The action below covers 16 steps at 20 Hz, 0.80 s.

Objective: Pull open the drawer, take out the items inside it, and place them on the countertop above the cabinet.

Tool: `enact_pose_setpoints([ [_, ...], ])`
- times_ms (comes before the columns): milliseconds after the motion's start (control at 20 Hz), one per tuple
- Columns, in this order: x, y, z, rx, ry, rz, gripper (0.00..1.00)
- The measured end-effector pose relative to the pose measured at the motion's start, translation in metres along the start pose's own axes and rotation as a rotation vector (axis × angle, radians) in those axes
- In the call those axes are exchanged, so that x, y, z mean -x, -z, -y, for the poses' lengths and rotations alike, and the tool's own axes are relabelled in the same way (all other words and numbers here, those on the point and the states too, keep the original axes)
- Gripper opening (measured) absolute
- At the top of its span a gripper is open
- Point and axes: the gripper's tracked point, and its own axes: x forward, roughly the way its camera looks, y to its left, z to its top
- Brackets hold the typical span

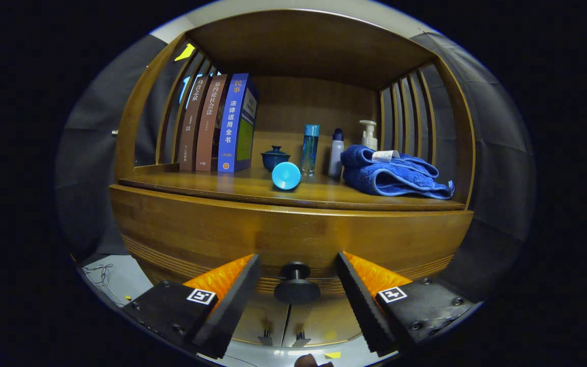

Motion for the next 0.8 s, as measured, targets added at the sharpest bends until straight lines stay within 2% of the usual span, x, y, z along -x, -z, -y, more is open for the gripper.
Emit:
enact_pose_setpoints([
  [250,0.007,-0.008,-0.005,0.062,0.000,0.029,1.00],
  [350,0.011,-0.015,-0.006,0.041,-0.007,0.029,0.98],
  [550,0.035,-0.064,-0.006,0.006,-0.023,0.097,1.00],
  [800,0.089,-0.148,-0.007,-0.012,-0.056,0.207,0.99],
])
